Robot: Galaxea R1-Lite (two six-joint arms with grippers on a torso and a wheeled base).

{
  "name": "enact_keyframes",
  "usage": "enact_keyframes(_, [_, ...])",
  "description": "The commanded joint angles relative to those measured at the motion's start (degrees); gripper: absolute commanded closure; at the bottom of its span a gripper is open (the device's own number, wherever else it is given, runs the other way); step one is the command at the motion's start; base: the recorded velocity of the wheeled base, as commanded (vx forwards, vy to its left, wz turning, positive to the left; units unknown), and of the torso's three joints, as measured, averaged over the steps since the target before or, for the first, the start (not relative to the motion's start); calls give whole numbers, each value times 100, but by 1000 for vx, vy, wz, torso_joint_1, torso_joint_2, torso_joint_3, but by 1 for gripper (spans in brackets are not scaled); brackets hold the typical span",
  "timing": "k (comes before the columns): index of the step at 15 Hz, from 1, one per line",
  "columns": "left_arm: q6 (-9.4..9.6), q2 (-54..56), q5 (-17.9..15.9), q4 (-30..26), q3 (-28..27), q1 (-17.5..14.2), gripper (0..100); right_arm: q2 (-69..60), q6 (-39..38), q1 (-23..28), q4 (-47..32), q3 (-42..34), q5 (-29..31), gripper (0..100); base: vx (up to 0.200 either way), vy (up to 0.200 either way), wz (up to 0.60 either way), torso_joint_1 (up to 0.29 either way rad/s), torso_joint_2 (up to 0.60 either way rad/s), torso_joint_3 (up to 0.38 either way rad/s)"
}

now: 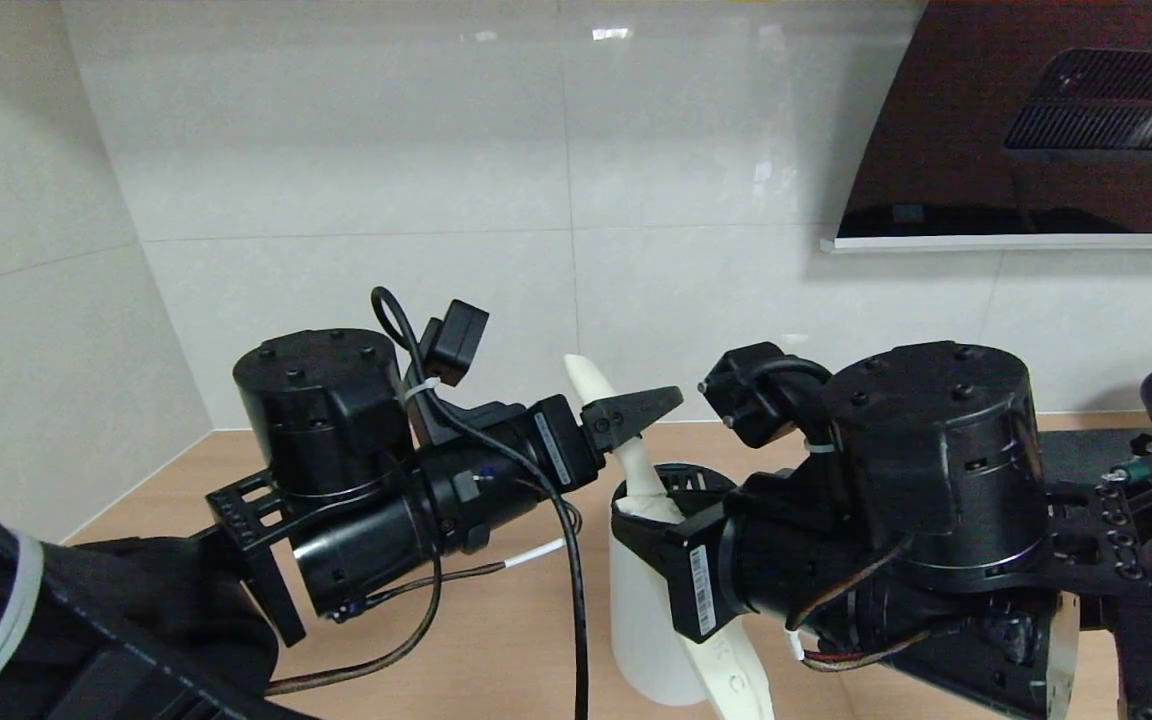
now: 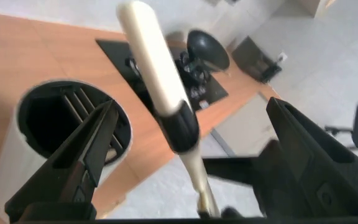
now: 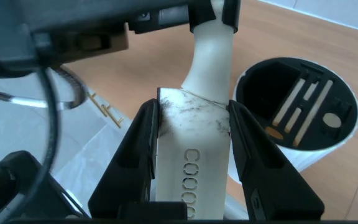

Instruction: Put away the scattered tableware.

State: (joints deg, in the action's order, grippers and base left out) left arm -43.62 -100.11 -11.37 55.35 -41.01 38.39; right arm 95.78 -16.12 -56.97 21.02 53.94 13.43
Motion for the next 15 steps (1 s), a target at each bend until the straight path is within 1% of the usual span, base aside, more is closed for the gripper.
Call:
enact_keyframes(1, [2, -61, 12, 11, 5, 2, 0, 20, 3, -7, 8, -33, 1, 100, 0, 0, 0, 0, 0, 0])
enact_keyframes(5, [2, -70, 12, 11, 5, 2, 0, 2, 3, -7, 8, -51, 1, 100, 0, 0, 0, 0, 0, 0])
enact_keyframes(6, [2, -61, 12, 11, 5, 2, 100, 2, 3, -7, 8, -51, 10, 100, 0, 0, 0, 0, 0, 0])
enact_keyframes(15, [11, -88, -5, 11, 5, 2, 100, -86, 3, -16, 8, -51, 36, 100, 0, 0, 0, 0, 0, 0])
